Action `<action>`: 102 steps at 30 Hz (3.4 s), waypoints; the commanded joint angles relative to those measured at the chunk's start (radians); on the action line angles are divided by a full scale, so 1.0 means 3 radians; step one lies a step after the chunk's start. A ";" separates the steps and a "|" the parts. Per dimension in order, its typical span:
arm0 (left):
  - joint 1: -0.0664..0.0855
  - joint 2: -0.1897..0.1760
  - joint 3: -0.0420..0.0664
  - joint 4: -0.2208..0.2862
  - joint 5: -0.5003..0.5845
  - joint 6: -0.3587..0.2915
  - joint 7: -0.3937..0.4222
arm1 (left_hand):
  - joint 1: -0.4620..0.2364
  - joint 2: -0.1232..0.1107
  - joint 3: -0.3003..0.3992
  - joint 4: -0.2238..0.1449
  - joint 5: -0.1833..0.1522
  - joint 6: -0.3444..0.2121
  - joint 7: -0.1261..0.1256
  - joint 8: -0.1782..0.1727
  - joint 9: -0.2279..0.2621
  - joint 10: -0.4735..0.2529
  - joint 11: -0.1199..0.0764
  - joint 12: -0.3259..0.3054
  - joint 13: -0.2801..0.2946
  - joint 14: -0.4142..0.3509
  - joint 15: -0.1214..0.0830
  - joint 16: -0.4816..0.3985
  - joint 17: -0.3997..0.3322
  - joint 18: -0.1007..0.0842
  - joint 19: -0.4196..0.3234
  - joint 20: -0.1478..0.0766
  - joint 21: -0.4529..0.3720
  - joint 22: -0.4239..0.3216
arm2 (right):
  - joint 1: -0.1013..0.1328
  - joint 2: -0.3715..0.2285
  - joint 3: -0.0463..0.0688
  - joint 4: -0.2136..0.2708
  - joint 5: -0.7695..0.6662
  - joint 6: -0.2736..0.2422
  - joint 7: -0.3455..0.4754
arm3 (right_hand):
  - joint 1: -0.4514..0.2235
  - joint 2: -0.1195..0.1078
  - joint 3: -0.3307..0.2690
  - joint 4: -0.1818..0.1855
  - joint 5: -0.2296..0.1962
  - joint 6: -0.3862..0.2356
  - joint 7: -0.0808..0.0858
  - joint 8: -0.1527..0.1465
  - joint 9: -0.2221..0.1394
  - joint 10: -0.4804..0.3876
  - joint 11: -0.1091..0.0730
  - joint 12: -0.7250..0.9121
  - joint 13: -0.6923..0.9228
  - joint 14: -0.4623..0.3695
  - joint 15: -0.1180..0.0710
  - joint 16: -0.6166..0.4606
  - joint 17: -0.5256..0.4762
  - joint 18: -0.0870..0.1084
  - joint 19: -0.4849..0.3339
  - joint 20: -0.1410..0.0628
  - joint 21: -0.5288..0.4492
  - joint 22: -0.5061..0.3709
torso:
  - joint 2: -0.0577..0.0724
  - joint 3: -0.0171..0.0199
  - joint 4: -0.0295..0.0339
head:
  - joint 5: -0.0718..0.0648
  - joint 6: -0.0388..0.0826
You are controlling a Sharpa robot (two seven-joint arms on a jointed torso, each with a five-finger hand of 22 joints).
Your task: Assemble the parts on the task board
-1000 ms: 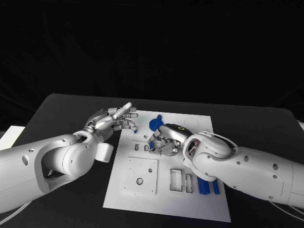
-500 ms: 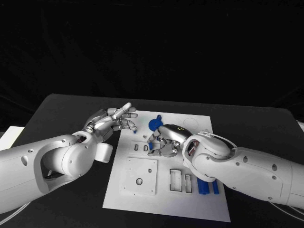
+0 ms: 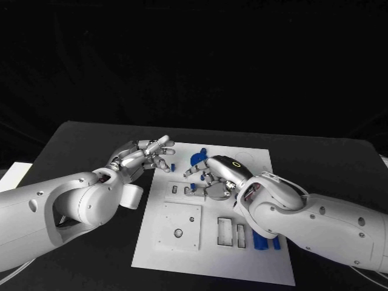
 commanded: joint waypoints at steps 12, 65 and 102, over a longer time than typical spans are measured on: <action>0.0196 0.0180 0.0002 -0.0339 -0.1818 0.0630 -0.1920 | -0.0381 -0.0057 -0.0158 0.0388 -0.0002 0.0071 -0.0176 0.0412 0.0215 0.0258 -0.0245 0.1976 0.1679 0.0710 -0.0194 0.3539 0.3316 -0.0301 0.0885 -0.0203 0.1855 0.2364 | 0.0302 -0.0751 0.0121 0.0226 0.2040 -0.0079 0.1000 | 0.0145 0.0118 -0.0036 -0.0005 0.0204 -0.0008 -0.0016 0.0028 0.0009 -0.0060 0.0011 -0.0088 0.0143 0.0329 0.0014 -0.0046 0.0785 -0.0003 -0.0046 0.0020 -0.0076 -0.0094 | -0.0130 0.0052 -0.0016 | 0.0055 -0.0006; 0.0760 0.1627 -0.0176 -0.1467 -0.3592 0.2413 -0.3465 | -0.0865 0.0152 -0.0677 0.0404 -0.0185 -0.0342 -0.0428 0.1897 0.1620 0.0614 -0.0430 0.4025 0.3822 0.0721 -0.0370 0.3580 0.3357 -0.0475 0.1226 -0.0369 0.2411 0.3390 | 0.0557 -0.1182 0.0124 -0.0115 0.2347 -0.0049 0.0790 | 0.0157 0.0156 -0.0105 -0.0014 0.0486 0.0012 -0.0026 0.0042 0.0012 -0.0066 -0.0001 -0.0113 0.0113 0.0312 0.0002 -0.0098 0.0719 0.0015 -0.0076 0.0008 -0.0131 -0.0187 | -0.0209 0.0117 -0.0049 | 0.0141 -0.0149; 0.0694 0.1737 -0.0219 -0.1569 -0.3560 0.2427 -0.3477 | -0.0512 0.0279 -0.0458 0.0349 -0.0147 -0.0416 -0.0441 0.1951 0.1813 0.0619 -0.0441 0.4039 0.3852 0.0721 -0.0378 0.3580 0.3357 -0.0481 0.1241 -0.0375 0.2423 0.3431 | 0.0554 -0.1127 0.0115 -0.0165 0.2331 -0.0018 0.0759 | 0.0151 0.0163 -0.0114 -0.0008 0.0520 0.0012 -0.0026 0.0042 0.0011 -0.0067 -0.0002 -0.0115 0.0110 0.0311 0.0001 -0.0103 0.0713 0.0018 -0.0082 0.0006 -0.0141 -0.0204 | -0.0204 0.0121 -0.0045 | 0.0149 -0.0177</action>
